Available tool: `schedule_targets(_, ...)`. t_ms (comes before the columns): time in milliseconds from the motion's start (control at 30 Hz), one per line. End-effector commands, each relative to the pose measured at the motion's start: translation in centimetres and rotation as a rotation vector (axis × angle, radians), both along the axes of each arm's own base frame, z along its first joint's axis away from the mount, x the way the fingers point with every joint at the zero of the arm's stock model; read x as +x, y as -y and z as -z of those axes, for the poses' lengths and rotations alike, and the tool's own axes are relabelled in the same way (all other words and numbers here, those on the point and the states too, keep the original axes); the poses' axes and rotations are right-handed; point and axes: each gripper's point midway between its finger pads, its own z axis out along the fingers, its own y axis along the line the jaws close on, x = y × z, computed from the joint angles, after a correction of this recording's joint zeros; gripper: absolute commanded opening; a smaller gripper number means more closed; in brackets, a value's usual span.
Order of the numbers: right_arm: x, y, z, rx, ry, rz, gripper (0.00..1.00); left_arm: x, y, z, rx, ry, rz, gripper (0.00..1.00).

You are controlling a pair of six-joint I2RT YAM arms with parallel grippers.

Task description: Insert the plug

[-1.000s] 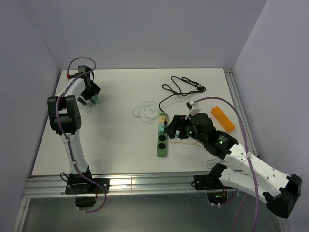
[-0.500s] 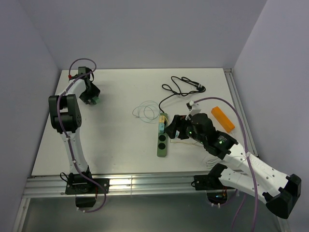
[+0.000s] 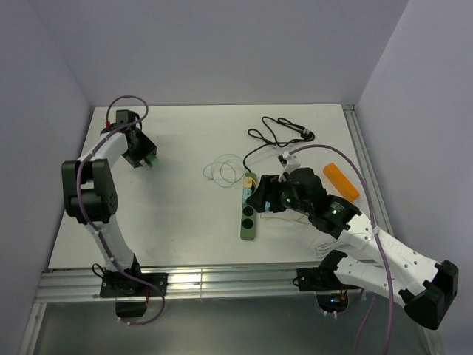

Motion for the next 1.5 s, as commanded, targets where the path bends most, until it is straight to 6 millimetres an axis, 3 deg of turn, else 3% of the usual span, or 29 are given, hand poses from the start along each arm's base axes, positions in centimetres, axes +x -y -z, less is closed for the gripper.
schedule_targets(0, -0.4, -1.7, -3.2, 0.061, 0.033, -0.1, 0.8, -1.3, 3.9, -8.7, -0.064, 0.221, 0.148, 0.17)
schedule_targets(33, -0.6, -2.1, -3.4, 0.071, 0.029, -0.121, 0.79, -2.4, 6.1, -9.5, -0.076, 0.238, 0.204, 0.15)
schedule_targets(67, -0.6, -2.5, -4.2, 0.1, 0.043, -0.138, 0.79, -4.2, 7.4, -9.1, -0.118, 0.229, 0.25, 0.1)
schedule_targets(100, -1.3, -3.2, -4.7, 0.13, 0.037, -0.185, 0.79, -5.5, 8.7, -12.0, -0.143, 0.309, 0.295, 0.08)
schedule_targets(133, -1.6, -3.6, -5.2, 0.155, 0.041, -0.212, 0.79, -6.4, 10.4, -13.1, -0.175, 0.356, 0.349, 0.07)
schedule_targets(167, -1.6, -4.4, -6.3, 0.206, 0.067, -0.24, 0.79, -8.3, 11.7, -12.5, -0.217, 0.353, 0.392, 0.07)
schedule_targets(200, -2.8, -5.3, -6.9, 0.257, 0.057, -0.315, 0.79, -10.0, 13.2, -15.1, -0.265, 0.422, 0.443, 0.06)
schedule_targets(233, -3.0, -5.8, -6.7, 0.282, 0.047, -0.338, 0.79, -11.4, 15.1, -15.7, -0.294, 0.438, 0.497, 0.07)
schedule_targets(267, -3.1, -6.5, -7.7, 0.338, 0.057, -0.361, 0.79, -13.2, 16.2, -16.7, -0.326, 0.474, 0.527, 0.07)
schedule_targets(367, -3.2, -7.8, -7.7, 0.379, 0.035, -0.377, 0.79, -16.8, 19.6, -17.8, -0.411, 0.506, 0.627, 0.09)
schedule_targets(400, -3.2, -8.1, -7.4, 0.373, 0.026, -0.375, 0.79, -18.0, 20.2, -19.2, -0.45, 0.546, 0.634, 0.09)
schedule_targets(433, -2.9, -8.7, -7.8, 0.387, 0.041, -0.366, 0.79, -19.3, 21.4, -19.0, -0.475, 0.541, 0.67, 0.1)
schedule_targets(600, -3.4, -11.1, -8.9, 0.434, 0.07, -0.383, 0.79, -22.2, 22.5, -20.8, -0.522, 0.57, 0.699, 0.11)
schedule_targets(667, -2.3, -11.5, -8.6, 0.399, 0.091, -0.323, 0.79, -22.8, 22.8, -21.3, -0.531, 0.573, 0.706, 0.11)
schedule_targets(833, -1.6, -13.1, -8.4, 0.316, 0.143, -0.256, 0.78, -23.3, 23.0, -21.7, -0.576, 0.578, 0.67, 0.14)
schedule_targets(1133, 0.2, -13.9, -8.8, 0.263, 0.25, -0.094, 0.77, -23.7, 23.2, -21.2, -0.613, 0.56, 0.634, 0.17)
schedule_targets(1467, 1.8, -14.8, -8.9, 0.227, 0.254, -0.04, 0.65, -24.5, 23.2, -21.3, -0.622, 0.561, 0.645, 0.18)
